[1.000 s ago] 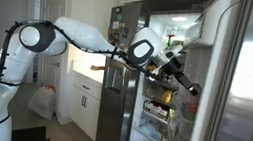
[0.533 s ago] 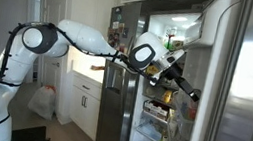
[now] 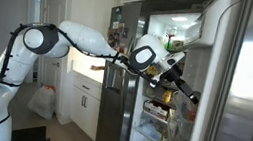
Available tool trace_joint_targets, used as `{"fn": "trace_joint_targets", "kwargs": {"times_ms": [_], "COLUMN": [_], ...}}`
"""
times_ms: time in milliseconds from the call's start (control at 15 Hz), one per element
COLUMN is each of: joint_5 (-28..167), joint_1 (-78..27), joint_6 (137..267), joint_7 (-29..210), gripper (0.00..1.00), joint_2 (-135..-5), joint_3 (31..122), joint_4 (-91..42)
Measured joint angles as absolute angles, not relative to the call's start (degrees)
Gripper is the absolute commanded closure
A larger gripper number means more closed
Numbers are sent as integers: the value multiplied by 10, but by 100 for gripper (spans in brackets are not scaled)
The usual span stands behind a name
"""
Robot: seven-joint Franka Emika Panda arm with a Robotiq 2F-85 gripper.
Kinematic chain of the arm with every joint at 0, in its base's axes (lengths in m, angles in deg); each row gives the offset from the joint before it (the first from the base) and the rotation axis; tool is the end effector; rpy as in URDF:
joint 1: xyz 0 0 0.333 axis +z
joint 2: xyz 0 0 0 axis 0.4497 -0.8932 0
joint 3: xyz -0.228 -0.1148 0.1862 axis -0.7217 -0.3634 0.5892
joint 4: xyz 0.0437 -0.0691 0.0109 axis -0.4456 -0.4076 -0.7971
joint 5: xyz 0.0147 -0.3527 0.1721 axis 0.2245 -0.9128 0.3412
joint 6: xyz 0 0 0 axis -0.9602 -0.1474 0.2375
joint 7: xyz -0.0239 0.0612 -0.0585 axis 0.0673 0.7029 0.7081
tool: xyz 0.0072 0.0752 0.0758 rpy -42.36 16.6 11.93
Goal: Pick up the can from the stool and put it in the fridge
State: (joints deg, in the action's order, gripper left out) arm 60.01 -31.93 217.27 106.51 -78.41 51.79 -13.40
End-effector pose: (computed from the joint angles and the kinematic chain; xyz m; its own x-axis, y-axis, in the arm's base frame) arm 0.6441 -0.3361 0.5706 0.5492 -0.3618 0.7533 -0.6761 -0.7222 0.1460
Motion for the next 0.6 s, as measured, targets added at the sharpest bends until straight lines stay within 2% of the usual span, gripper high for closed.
{"fn": "trace_joint_targets", "kwargs": {"times_ms": [600], "joint_5": [600], "joint_1": [-318], "joint_6": [2157], "joint_7": [1065], "gripper": [51], "joint_2": [-792], "joint_3": [517], "joint_4": [-134]}}
